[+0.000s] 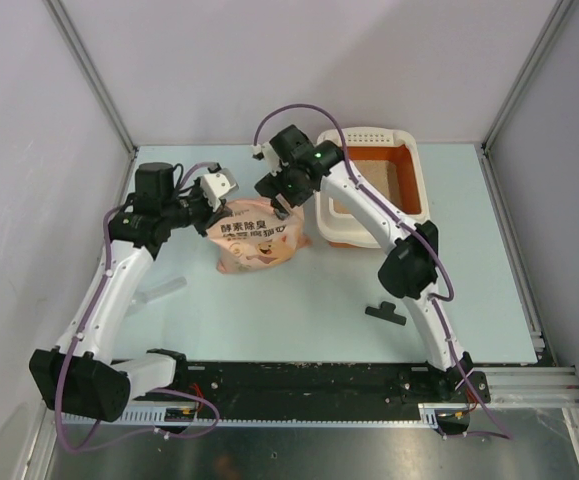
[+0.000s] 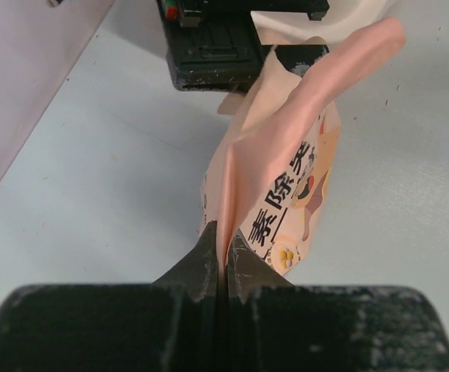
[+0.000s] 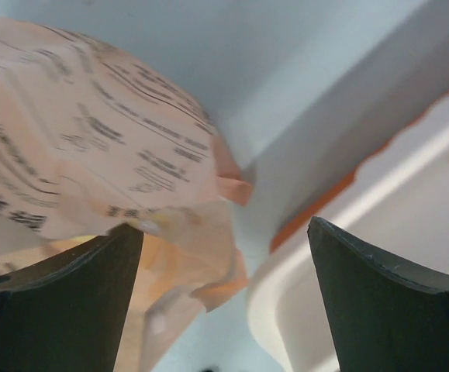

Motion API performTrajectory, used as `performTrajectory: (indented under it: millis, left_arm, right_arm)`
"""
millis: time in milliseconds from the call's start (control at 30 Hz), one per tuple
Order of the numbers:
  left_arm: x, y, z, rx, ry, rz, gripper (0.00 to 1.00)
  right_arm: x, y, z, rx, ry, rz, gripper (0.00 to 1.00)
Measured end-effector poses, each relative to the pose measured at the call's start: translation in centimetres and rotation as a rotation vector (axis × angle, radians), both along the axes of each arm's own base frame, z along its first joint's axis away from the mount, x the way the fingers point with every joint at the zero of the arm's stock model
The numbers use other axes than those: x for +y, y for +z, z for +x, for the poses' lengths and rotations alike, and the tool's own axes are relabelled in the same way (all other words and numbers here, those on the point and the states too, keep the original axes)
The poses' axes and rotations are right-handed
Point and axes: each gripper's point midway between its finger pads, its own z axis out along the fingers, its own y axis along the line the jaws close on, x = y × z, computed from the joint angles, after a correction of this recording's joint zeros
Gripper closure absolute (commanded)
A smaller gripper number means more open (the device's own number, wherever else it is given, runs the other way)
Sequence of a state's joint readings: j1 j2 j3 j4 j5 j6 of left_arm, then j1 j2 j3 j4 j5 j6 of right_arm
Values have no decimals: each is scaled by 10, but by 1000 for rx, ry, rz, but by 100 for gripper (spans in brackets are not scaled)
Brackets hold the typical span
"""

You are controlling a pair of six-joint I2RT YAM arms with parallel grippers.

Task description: Fill the litter box with clean litter

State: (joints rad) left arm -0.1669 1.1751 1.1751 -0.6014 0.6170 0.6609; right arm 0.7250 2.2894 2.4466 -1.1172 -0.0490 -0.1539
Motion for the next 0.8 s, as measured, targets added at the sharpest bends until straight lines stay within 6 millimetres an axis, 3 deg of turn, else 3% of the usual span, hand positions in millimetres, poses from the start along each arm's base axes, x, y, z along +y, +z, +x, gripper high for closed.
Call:
performTrajectory:
  millis: [200, 367, 467, 667, 767, 800]
  left_arm:
    - [-1, 1, 0, -5, 2, -7, 100]
    - [-1, 2, 0, -15, 0, -9, 100]
    - [-1, 2, 0, -20, 1, -9, 100]
    - [-2, 3, 0, -24, -1, -8, 100]
    - [-3, 3, 0, -27, -4, -8, 100]
    - [-3, 3, 0, -27, -4, -9, 100]
  right_arm:
    - [-44, -3, 6, -49, -84, -143, 7]
    - [-64, 26, 11, -111, -116, -151, 6]
    - [-66, 41, 13, -144, -118, -142, 6]
    - [-61, 34, 2, -99, -82, -137, 10]
    - [-54, 33, 1, -81, -64, -118, 18]
    - [-52, 32, 1, -79, -59, -114, 26]
